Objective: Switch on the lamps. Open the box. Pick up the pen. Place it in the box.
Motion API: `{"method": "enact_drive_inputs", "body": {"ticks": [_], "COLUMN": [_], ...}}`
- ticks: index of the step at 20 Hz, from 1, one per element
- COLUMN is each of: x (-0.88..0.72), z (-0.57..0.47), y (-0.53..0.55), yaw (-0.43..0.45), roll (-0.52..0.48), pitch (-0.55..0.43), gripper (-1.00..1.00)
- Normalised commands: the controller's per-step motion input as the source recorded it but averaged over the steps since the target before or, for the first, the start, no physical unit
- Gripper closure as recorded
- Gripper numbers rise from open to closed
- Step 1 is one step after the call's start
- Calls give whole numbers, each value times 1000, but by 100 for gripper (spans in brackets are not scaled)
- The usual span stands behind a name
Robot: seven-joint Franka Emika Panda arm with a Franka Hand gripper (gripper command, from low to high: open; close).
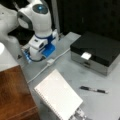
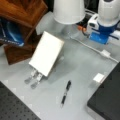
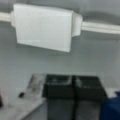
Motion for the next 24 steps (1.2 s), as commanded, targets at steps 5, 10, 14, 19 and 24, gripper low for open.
{"method": "enact_drive_inputs", "body": {"ticks": [5,10,14,19,24], "x": [-496,-585,-649,-655,-687], "z": [-426,-377,-376,-431,-429], "y": [68,22,-16,-64,-87], "yaw": [-80,-63,-45,-28,-15], "roll": [16,-10,-40,-48,-56], "pitch": [-367,-369,-391,-459,-504], "gripper": [100,100,100,100,100]}}
